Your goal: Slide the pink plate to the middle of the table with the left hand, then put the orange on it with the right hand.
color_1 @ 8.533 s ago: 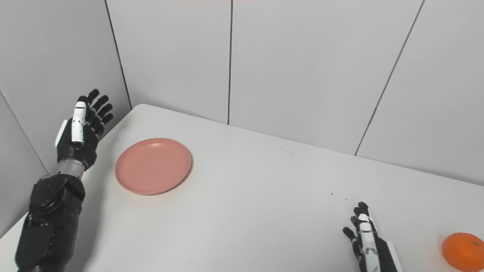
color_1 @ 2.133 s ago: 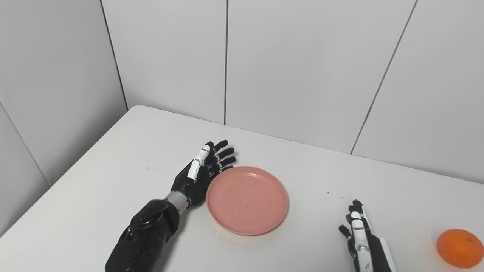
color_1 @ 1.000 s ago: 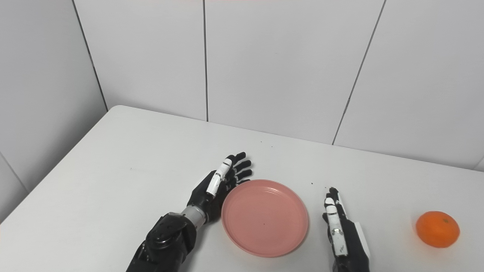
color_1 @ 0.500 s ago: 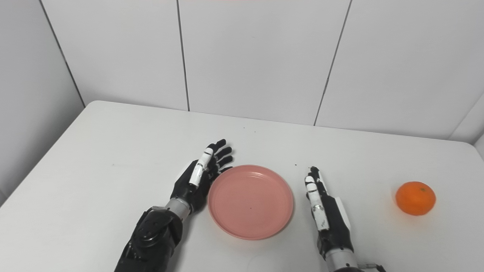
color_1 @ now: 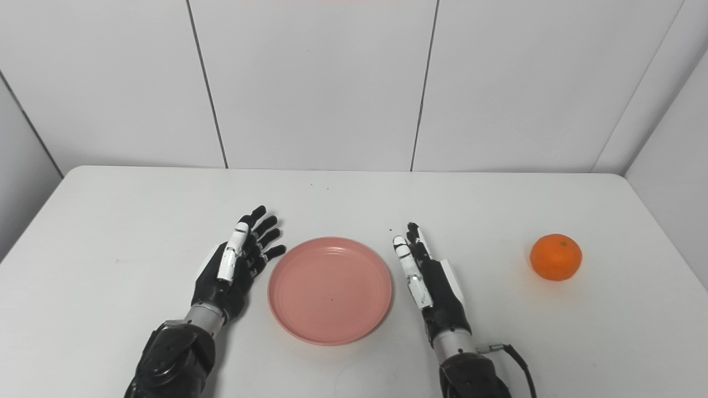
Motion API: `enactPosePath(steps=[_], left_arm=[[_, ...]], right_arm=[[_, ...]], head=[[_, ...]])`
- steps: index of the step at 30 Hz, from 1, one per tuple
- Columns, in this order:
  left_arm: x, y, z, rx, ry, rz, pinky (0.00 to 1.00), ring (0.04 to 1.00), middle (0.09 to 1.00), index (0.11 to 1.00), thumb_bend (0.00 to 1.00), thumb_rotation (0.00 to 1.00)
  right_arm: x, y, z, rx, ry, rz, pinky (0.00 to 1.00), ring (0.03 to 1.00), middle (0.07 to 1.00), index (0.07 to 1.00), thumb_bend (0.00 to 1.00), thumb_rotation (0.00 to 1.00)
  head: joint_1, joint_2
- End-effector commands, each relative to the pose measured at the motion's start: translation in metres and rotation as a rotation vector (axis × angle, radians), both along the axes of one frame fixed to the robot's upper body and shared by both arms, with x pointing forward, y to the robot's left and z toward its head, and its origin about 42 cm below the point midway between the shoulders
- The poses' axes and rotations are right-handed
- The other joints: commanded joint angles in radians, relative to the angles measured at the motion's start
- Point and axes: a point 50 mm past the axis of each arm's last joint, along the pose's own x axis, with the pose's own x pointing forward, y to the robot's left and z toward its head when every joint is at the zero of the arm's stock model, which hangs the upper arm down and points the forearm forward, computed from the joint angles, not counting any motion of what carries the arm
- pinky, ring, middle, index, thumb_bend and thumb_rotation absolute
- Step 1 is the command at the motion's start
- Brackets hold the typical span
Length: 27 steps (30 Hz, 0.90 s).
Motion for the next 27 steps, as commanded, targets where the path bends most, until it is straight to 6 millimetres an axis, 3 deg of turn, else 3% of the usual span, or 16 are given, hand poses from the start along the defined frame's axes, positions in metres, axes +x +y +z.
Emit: enactPosePath(steps=[1, 5, 12, 20, 23, 27], left_arm=[[0.002, 0.006, 0.008, -0.002, -0.068, 0.018, 0.94, 0.940, 0.944, 0.943, 0.37, 1.00], [0.004, 0.015, 0.002, -0.002, -0.074, 0.017, 0.95, 0.936, 0.943, 0.938, 0.38, 1.00], [0.006, 0.025, -0.005, -0.020, -0.081, 0.009, 0.94, 0.921, 0.930, 0.928, 0.37, 1.00], [0.011, 0.030, -0.012, -0.044, -0.076, 0.004, 0.92, 0.913, 0.922, 0.917, 0.39, 1.00], [0.013, 0.032, -0.015, -0.059, -0.068, -0.008, 0.93, 0.919, 0.922, 0.914, 0.40, 1.00], [0.014, 0.035, -0.018, -0.070, -0.060, -0.012, 0.94, 0.922, 0.924, 0.917, 0.40, 1.00]], right_arm=[[0.007, 0.003, 0.026, -0.040, -0.100, -0.002, 0.96, 0.977, 1.000, 1.000, 0.43, 1.00], [0.006, 0.000, 0.037, -0.074, -0.142, -0.033, 0.90, 0.949, 0.984, 0.992, 0.48, 0.95], [0.005, -0.015, 0.059, -0.280, -0.243, -0.131, 0.83, 0.901, 0.930, 0.929, 0.59, 0.86], [0.005, -0.032, 0.080, -0.427, -0.330, -0.238, 0.80, 0.877, 0.914, 0.921, 0.64, 0.83], [0.004, -0.042, 0.086, -0.465, -0.370, -0.285, 0.80, 0.865, 0.900, 0.930, 0.68, 0.75], [0.003, -0.054, 0.094, -0.518, -0.391, -0.330, 0.80, 0.881, 0.911, 0.947, 0.73, 0.71]], head=[[-0.018, -0.003], [-0.075, -0.017], [-0.140, -0.038], [-0.187, -0.061], [-0.216, -0.074], [-0.232, -0.081]])
